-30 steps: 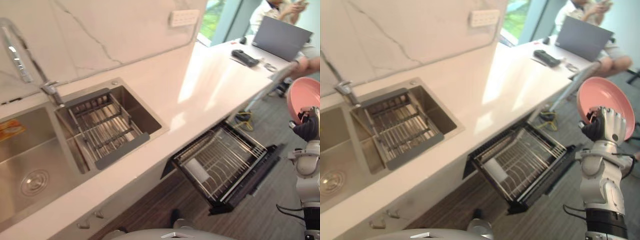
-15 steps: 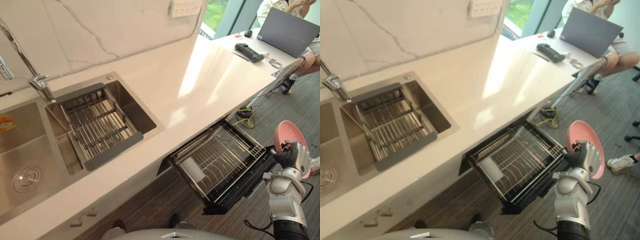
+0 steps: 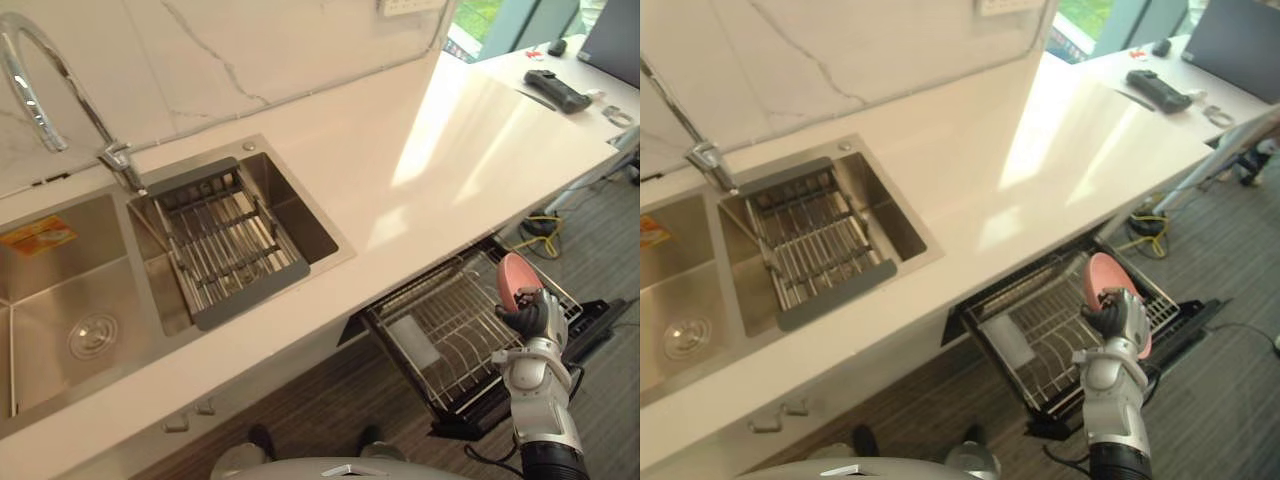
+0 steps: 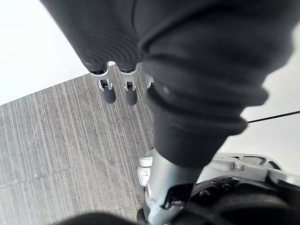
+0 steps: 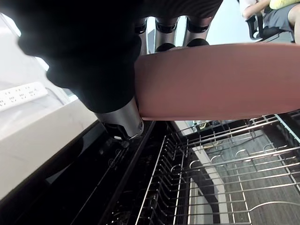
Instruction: Walk over to the sink, pick up the cup, carry it to the dishwasher, place the cup inside the dishwasher, then close the dishwasher door
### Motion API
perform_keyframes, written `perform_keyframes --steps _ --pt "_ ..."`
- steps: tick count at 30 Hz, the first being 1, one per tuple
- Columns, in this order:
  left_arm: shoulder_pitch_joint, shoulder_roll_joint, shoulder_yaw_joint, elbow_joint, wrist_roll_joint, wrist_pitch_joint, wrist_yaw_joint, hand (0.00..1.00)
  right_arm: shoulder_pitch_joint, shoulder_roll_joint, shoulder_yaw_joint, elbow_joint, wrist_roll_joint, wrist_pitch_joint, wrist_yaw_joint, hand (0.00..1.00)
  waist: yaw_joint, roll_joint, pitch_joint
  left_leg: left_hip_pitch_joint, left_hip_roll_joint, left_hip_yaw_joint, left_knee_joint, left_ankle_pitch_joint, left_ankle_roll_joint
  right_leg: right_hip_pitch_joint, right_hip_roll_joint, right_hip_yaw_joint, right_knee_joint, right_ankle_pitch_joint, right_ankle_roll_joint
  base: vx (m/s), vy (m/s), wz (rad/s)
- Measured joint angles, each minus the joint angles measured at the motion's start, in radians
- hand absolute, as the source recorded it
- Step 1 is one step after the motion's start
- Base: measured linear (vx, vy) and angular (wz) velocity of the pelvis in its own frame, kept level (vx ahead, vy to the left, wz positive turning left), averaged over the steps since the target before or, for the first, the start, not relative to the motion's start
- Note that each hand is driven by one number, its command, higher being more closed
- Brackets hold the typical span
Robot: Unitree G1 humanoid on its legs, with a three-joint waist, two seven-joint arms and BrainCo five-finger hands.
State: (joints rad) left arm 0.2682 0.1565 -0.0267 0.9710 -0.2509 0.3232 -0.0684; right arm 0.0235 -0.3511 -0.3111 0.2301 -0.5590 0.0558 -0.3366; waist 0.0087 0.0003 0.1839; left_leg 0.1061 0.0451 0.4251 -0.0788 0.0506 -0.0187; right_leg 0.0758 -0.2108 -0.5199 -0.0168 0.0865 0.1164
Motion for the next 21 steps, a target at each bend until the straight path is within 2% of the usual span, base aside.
perform_keyframes --steps 6,9,11,12,16,18,19,21 --pt "0.000 -0.013 0.023 -0.018 0.001 -0.003 -0.008 0.00 -0.077 -0.006 0.003 0.068 -0.035 0.034 -0.004 1.00 -0.001 0.028 0.038 -0.018 -0.015 -0.025 0.000 0.009 0.010 -0.006 -0.017 -0.018 0.012 -0.005 0.007 -0.01 0.016 0.12" --pt "-0.002 -0.027 0.023 -0.026 0.001 -0.003 -0.024 0.00 -0.123 -0.043 0.018 0.102 -0.035 0.058 -0.004 1.00 -0.009 0.050 0.077 -0.030 -0.026 -0.044 0.000 0.012 0.015 -0.011 -0.035 -0.038 0.024 -0.009 0.012 -0.02 0.021 0.16" --pt "-0.002 -0.036 0.023 -0.032 0.000 -0.003 -0.036 0.00 -0.162 -0.066 0.021 0.151 -0.035 0.078 -0.004 1.00 -0.006 0.064 0.082 -0.054 -0.033 -0.051 0.000 0.017 0.019 -0.036 -0.045 -0.040 0.035 -0.008 0.012 0.00 0.037 0.18" --pt "-0.007 -0.041 0.023 -0.040 0.000 -0.004 -0.037 0.00 -0.199 -0.085 0.029 0.184 -0.034 0.085 -0.004 1.00 -0.007 0.076 0.100 -0.067 -0.039 -0.061 0.001 0.024 0.027 -0.047 -0.051 -0.041 0.043 -0.007 0.012 0.01 0.027 0.16" --pt "-0.030 -0.041 0.022 -0.060 -0.001 -0.009 -0.042 0.00 -0.295 -0.138 0.036 0.265 -0.026 0.102 -0.003 1.00 -0.001 0.098 0.155 -0.116 -0.046 -0.104 0.045 0.025 0.024 -0.086 -0.070 -0.040 0.072 -0.006 0.015 -0.01 0.001 0.09" --pt "-0.051 -0.046 0.019 -0.061 -0.002 -0.010 -0.046 0.00 -0.355 -0.188 0.038 0.283 -0.016 0.104 -0.004 1.00 -0.002 0.123 0.186 -0.150 -0.046 -0.144 0.066 0.024 0.023 -0.115 -0.078 -0.038 0.088 -0.004 0.012 -0.03 -0.041 0.03" --pt "-0.067 -0.049 0.015 -0.061 -0.007 -0.010 -0.047 0.00 -0.414 -0.235 0.054 0.313 -0.001 0.112 -0.004 1.00 -0.005 0.146 0.214 -0.174 -0.045 -0.153 0.074 0.024 0.023 -0.142 -0.082 -0.033 0.106 -0.004 0.007 -0.07 -0.009 -0.03" --pt "-0.081 -0.050 0.015 -0.060 -0.020 -0.009 -0.050 0.00 -0.471 -0.274 0.084 0.340 0.005 0.125 -0.003 1.00 -0.002 0.162 0.239 -0.196 -0.042 -0.153 0.075 0.027 0.027 -0.180 -0.085 -0.017 0.126 -0.004 0.002 -0.08 -0.011 -0.12"
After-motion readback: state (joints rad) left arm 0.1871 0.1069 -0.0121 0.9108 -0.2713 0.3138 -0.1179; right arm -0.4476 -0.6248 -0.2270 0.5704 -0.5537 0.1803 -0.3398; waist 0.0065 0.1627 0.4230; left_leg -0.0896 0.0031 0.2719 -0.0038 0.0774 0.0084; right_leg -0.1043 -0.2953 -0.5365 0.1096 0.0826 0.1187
